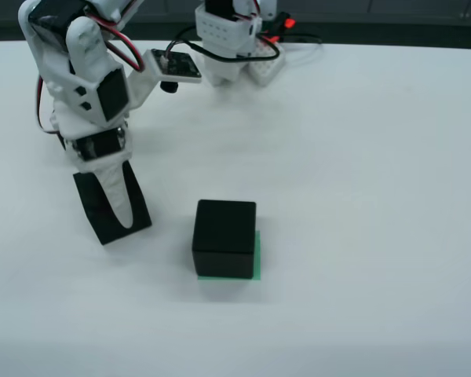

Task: Stack 3 Blocks on the chosen place.

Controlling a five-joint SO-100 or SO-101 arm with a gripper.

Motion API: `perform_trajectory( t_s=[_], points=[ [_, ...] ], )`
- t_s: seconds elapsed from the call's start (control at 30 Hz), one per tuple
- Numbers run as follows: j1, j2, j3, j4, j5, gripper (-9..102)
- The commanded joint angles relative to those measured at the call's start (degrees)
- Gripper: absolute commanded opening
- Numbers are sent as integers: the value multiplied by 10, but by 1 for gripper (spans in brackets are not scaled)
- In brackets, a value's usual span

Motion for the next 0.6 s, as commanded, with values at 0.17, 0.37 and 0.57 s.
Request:
perform_trajectory(
  t_s=[0.17,0.37,0.57],
  points=[
    [-8,-7,-24,-4,9,22],
    [-10,14,-25,25,52,22],
    [-25,108,-25,62,134,22]
  ],
)
